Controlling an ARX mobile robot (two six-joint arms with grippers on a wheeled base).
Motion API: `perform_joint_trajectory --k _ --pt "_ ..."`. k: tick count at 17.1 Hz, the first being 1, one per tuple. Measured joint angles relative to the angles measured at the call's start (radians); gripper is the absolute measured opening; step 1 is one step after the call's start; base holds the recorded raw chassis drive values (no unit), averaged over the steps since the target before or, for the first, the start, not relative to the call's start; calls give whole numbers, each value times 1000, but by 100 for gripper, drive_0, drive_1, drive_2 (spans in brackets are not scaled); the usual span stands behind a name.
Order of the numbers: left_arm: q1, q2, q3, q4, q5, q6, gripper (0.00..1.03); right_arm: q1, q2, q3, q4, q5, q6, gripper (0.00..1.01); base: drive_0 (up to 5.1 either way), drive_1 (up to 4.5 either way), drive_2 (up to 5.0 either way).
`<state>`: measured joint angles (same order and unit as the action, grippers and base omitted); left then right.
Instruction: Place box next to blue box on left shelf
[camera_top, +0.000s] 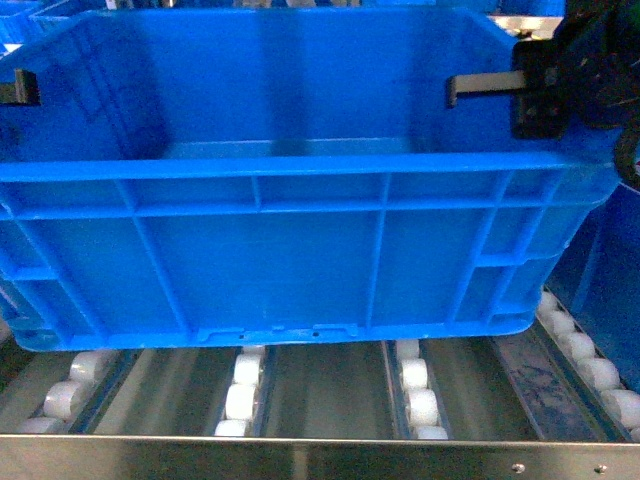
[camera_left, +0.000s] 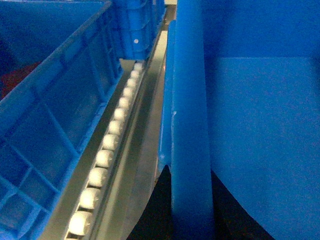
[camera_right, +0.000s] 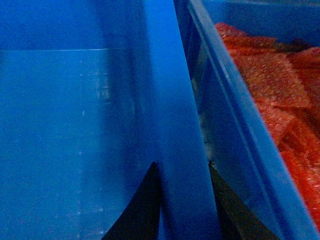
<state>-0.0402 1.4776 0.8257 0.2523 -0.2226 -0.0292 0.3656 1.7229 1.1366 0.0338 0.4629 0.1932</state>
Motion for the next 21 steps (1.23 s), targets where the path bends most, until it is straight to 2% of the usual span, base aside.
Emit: perform_joint_trajectory --k 2,3,5,8,11,14,16,18,21 --pt "25 29 42 -26 13 37 8 16 40 23 -20 -5 42 17 0 0 0" --pt "31 40 53 -28 21 42 8 20 45 35 -42 -6 54 17 0 0 0" --pt "29 69 64 -43 43 40 8 21 51 43 -74 4 72 17 0 0 0" --pt "32 117 64 -79 41 35 8 20 84 43 -113 -26 100 17 0 0 0" --pt "52 148 63 -52 52 40 9 32 96 55 -129 -36 130 17 0 0 0" --pt "80 178 71 -63 65 44 9 49 108 71 -142 -37 137 17 0 0 0" --pt "110 183 78 -69 75 68 9 72 111 72 -156 -35 161 16 0 0 0" --pt "124 186 87 -71 98 108 9 84 127 70 -182 -34 200 16 0 0 0" --pt "127 190 89 -58 120 108 9 85 126 76 -199 -31 217 16 0 0 0"
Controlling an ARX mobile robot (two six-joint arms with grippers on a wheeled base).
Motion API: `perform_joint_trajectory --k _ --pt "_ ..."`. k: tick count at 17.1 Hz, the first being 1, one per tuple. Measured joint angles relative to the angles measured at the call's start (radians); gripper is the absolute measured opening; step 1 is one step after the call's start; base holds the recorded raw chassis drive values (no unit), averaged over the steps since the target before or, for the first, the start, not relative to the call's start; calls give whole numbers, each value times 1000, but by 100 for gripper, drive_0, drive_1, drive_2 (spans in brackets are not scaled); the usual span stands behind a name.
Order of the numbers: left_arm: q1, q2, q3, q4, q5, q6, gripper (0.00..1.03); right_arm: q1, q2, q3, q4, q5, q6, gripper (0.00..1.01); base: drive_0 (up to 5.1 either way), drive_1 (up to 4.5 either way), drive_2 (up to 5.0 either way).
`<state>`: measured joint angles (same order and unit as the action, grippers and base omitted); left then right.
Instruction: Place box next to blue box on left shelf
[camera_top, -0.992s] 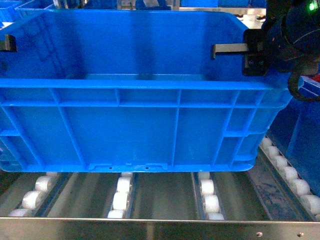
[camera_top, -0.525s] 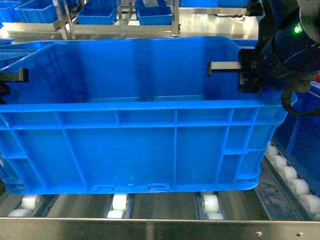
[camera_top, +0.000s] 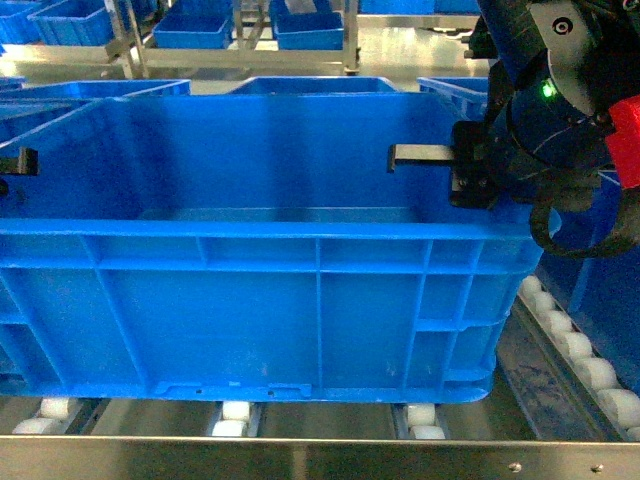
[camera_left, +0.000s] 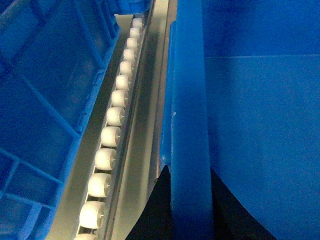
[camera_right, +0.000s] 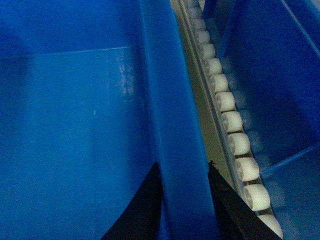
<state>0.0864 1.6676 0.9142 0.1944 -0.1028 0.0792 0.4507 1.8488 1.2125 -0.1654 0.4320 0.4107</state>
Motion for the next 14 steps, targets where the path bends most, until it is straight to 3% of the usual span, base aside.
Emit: perform_joint_trajectory --k 2,3,6,8,9,10,11,12,14 --pt "-41 2 -13 122 -75 0 29 11 -9 -3 45 40 -23 36 0 0 0" --pt "-48 -12 0 175 -80 -14 38 23 -30 -28 145 67 -43 46 0 0 0" --pt "-75 -112 43 306 -58 -87 71 34 -124 -43 488 166 -155 79 0 0 0" --pt "-104 -137 43 374 -56 -98 95 28 -146 -49 608 241 -223 100 0 0 0" --pt "-110 -137 37 371 -55 -98 99 26 -146 -58 604 247 -246 97 0 0 0" --pt "-106 -136 30 373 -48 -97 97 9 -149 -102 705 180 -279 92 0 0 0" --pt "-88 -164 -41 456 63 -97 83 -23 -215 -243 829 23 -342 78 0 0 0" --pt "-81 -218 -134 492 86 -97 72 -63 -288 -361 890 -40 -368 67 0 0 0" --pt "-88 -323 -320 572 102 -96 45 -158 -447 -586 980 -112 -387 39 0 0 0"
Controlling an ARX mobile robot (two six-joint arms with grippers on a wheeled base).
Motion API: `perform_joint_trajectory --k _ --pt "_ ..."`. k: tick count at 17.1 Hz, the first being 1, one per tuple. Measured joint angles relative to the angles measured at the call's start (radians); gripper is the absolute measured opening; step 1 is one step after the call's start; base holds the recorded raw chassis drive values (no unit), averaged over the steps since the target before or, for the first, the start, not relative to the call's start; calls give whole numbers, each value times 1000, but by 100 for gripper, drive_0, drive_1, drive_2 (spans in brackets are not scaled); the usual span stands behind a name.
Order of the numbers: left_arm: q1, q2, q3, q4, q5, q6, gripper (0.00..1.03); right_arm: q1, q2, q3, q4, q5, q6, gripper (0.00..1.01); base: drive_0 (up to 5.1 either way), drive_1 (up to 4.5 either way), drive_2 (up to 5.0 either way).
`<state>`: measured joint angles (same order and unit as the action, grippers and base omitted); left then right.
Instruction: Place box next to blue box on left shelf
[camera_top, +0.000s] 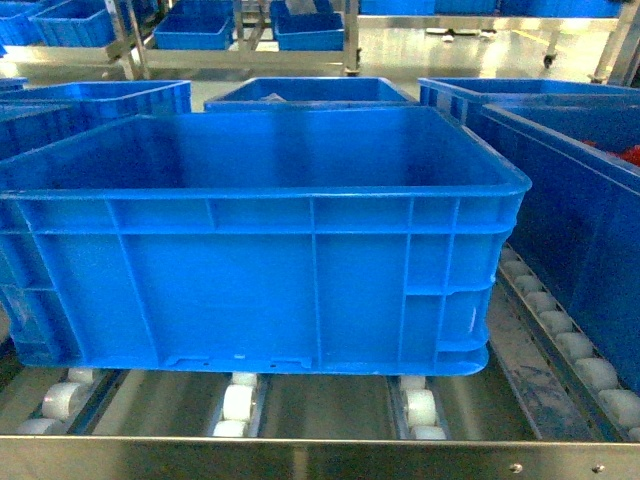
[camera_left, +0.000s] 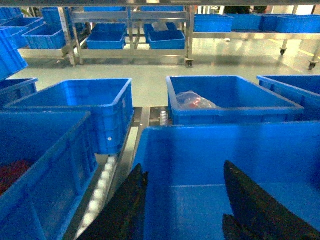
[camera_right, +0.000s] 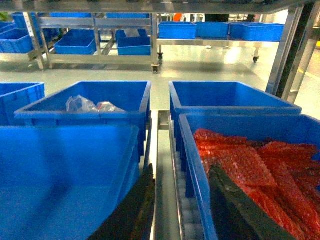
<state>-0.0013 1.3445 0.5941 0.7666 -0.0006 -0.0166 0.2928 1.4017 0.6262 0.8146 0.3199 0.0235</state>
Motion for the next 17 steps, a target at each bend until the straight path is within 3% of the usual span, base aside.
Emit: perform_joint_trajectory --k 3,4,7,12,13,14,15,16,17 --pt "2 -118 -193 48 -3 1 6 -62 -130 -222 35 -92 -15 1 0 0 0" --pt "2 -149 -232 58 -2 2 2 -86 -171 -264 44 -107 -17 2 0 0 0" --pt "1 -266 -349 60 0 2 2 -139 -300 -385 36 -171 -17 1 0 0 0" --pt "1 -481 -483 -25 0 2 2 -212 -529 -522 -62 -236 -17 1 0 0 0" --pt "1 -524 -500 -51 0 2 2 -270 -577 -539 -90 -305 -17 1 0 0 0" --pt "1 -568 -517 -79 0 2 2 -299 -623 -553 -119 -308 -17 1 0 0 0" --pt "1 -611 -530 -111 0 2 2 -298 -655 -575 -114 -317 -17 1 0 0 0" --pt "1 -626 -557 -70 0 2 2 -294 -663 -600 -98 -320 -17 1 0 0 0" --pt "1 -649 -578 -92 0 2 2 -293 -696 -613 -159 -320 -17 1 0 0 0"
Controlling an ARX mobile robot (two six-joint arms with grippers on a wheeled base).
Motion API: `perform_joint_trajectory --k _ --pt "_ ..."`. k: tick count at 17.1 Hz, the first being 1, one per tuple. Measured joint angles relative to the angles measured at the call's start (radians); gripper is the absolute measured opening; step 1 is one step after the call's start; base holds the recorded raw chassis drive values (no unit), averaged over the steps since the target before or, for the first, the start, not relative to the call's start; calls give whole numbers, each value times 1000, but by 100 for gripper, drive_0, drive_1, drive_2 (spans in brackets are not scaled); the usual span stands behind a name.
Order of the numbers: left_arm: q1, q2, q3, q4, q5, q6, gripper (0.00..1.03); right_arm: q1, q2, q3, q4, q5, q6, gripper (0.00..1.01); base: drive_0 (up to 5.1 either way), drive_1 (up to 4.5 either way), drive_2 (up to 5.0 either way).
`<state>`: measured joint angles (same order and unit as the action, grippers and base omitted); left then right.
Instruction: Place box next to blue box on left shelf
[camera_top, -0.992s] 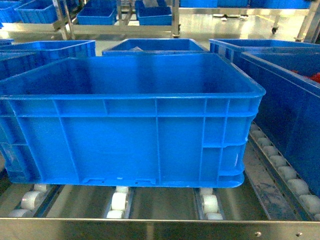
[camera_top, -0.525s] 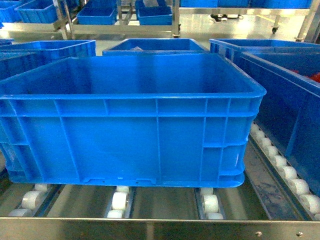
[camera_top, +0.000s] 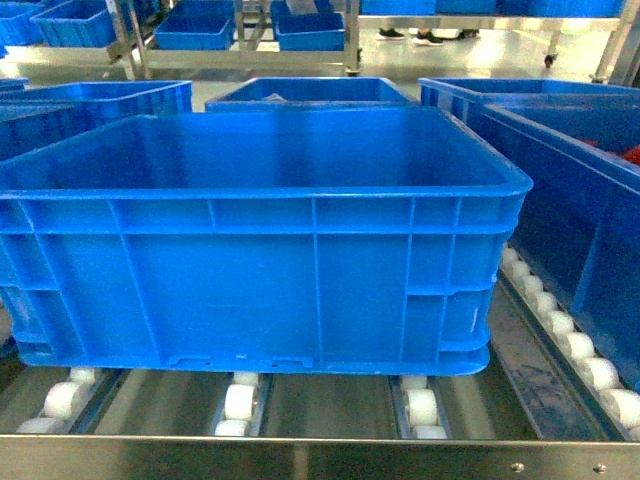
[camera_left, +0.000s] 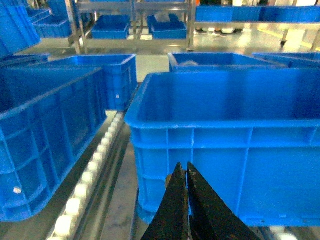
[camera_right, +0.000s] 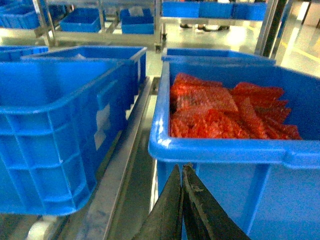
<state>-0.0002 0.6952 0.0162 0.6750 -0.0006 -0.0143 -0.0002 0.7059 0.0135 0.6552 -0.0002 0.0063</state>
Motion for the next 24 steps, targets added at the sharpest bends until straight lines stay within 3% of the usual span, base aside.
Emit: perform_joint_trajectory --k 8,17,19,24 --pt "0 -326 -1 -307 0 0 2 0 -338 0 -289 0 0 1 0 0 0" --pt "0 -523 -1 -501 0 0 2 0 -535 0 -484 0 0 1 0 0 0" --pt "0 -650 -1 -687 -1 0 2 0 -669 0 -666 0 0 1 0 0 0" --pt "0 -684 -1 -686 -2 2 2 0 -701 0 -665 1 0 1 0 0 0"
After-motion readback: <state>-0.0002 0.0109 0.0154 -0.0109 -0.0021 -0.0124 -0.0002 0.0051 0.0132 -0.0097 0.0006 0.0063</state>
